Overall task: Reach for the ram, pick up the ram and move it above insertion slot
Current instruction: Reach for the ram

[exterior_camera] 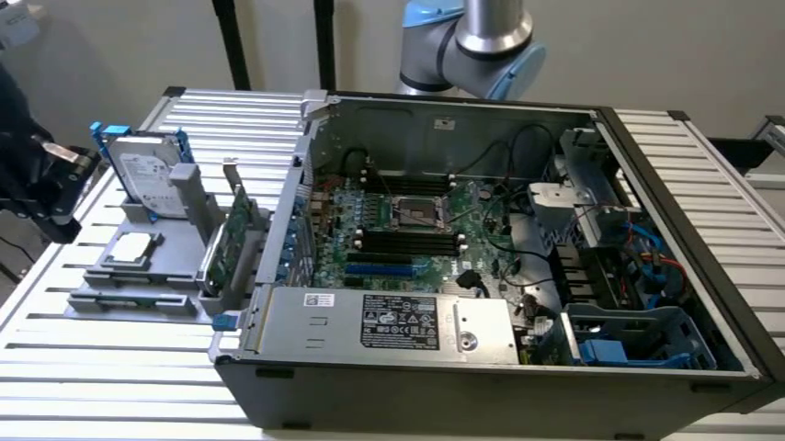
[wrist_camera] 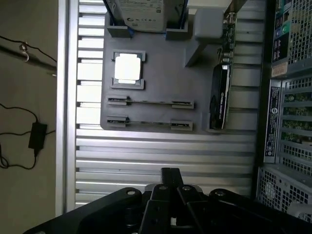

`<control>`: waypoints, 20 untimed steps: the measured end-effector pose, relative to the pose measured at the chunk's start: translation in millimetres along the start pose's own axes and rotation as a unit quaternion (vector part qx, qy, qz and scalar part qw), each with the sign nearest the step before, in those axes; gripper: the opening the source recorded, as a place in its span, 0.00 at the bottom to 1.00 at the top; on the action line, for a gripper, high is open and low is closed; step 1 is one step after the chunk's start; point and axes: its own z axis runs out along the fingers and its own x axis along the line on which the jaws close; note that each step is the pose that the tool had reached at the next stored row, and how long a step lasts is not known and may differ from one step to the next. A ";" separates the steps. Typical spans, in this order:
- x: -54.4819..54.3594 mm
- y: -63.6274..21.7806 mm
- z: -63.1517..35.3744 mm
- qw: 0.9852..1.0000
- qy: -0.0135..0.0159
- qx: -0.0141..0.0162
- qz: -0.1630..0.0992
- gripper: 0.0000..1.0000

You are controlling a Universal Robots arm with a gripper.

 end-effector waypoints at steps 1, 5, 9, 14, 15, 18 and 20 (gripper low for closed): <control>-0.8 3.5 0.4 1.000 0.000 0.000 0.000 0.11; -1.7 19.7 2.1 1.000 0.000 0.000 0.000 0.11; -1.5 26.0 2.7 1.000 0.001 0.001 -0.017 0.11; -1.4 26.8 3.2 0.998 0.002 0.001 -0.060 0.11; -1.4 26.9 3.4 0.998 0.003 0.001 -0.069 0.11; -1.5 27.1 3.8 0.995 0.004 0.001 -0.096 0.11; -1.4 27.2 4.2 0.993 0.004 0.001 -0.114 0.11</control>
